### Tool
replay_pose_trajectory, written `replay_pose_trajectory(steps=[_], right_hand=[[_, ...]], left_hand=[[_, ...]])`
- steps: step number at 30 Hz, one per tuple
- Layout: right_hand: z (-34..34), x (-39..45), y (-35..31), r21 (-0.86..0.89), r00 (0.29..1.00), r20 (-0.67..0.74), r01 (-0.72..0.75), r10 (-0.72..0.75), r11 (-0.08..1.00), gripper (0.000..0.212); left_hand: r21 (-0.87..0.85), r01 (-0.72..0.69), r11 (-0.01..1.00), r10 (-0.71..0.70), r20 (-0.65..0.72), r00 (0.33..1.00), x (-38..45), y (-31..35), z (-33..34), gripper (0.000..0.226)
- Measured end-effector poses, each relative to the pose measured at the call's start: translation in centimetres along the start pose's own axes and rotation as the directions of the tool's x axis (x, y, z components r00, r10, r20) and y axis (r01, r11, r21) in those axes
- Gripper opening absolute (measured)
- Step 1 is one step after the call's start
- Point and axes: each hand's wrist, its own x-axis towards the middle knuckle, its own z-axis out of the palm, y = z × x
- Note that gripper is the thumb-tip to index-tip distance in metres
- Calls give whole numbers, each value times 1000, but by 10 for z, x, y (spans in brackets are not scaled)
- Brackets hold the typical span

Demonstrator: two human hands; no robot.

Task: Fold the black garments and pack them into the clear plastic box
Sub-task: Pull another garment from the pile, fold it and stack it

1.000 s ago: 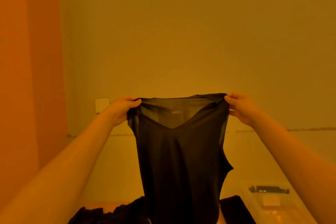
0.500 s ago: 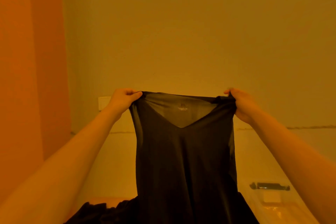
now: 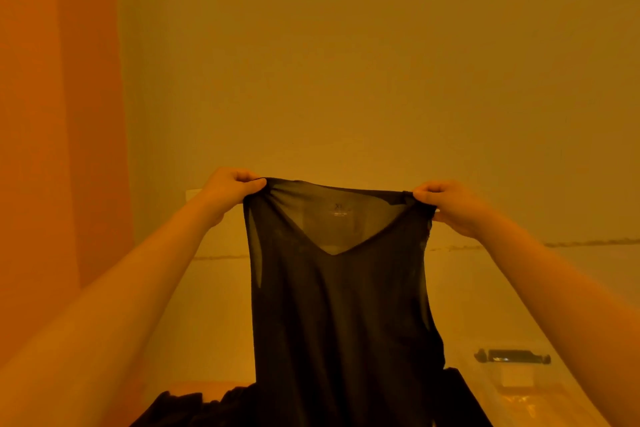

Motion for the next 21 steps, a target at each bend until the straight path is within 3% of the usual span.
replay_pose_trajectory(steps=[6,11,17,21], right_hand=[[-1,1,-14,0,996,81,-34,34,999,16],[-8,-2,-32,-257,975,206,-29,84,966,12],[-8,-6,-50,-106,998,59,16,-9,994,18],[-8,-8,-56,-64,996,-59,62,-66,996,18]], left_hand=[[28,-101,994,103,-72,992,0,7,-1,22],[27,-122,992,123,-66,990,3,19,-7,16],[-3,-134,991,133,-88,987,-4,43,-11,2],[-54,-124,991,116,-141,983,-11,45,-12,17]])
